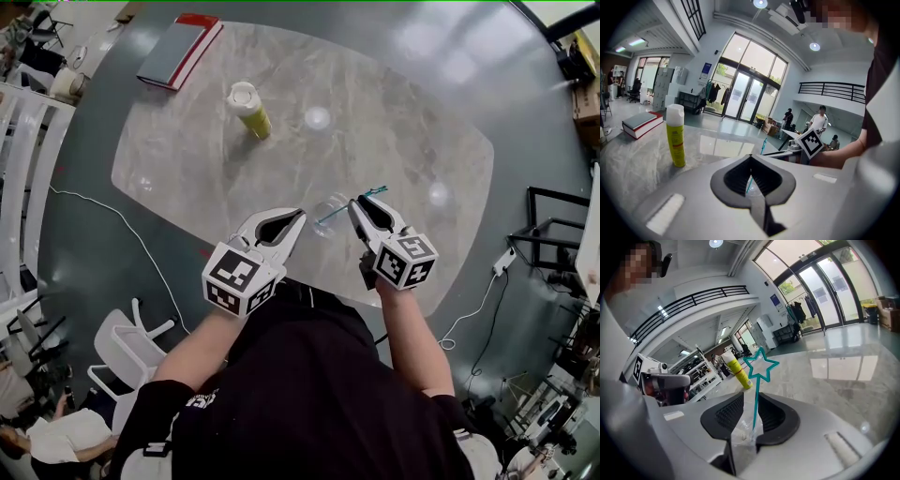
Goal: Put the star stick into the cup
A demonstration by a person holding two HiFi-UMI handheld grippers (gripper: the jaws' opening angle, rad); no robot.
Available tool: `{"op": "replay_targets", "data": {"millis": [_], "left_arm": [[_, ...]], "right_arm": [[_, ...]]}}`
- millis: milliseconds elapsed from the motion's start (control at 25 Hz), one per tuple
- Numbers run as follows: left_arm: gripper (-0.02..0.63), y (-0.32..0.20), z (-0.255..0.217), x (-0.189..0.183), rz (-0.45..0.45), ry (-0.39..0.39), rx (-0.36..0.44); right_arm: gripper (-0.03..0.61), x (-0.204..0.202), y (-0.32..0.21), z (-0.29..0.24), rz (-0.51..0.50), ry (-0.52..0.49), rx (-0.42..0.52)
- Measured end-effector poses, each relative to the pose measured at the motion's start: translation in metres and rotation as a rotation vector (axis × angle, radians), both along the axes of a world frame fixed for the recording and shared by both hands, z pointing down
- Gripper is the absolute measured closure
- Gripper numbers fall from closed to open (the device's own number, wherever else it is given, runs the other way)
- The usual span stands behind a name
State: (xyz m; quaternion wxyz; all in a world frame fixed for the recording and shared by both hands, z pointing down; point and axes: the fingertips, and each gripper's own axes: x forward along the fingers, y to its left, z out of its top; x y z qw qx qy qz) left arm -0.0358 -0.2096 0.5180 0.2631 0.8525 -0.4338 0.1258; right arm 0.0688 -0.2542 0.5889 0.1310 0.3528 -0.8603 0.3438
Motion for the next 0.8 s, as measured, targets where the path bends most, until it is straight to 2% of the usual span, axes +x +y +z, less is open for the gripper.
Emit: {"op": "replay_targets", "data": {"millis": [800], "left_arm": [[0.611,0.008,-0.022,-0.003,0.014,0.010,0.034]], "right_arm": [[0.449,0.013,0.023,-0.018,0.061,-0.015,-0.048]]}}
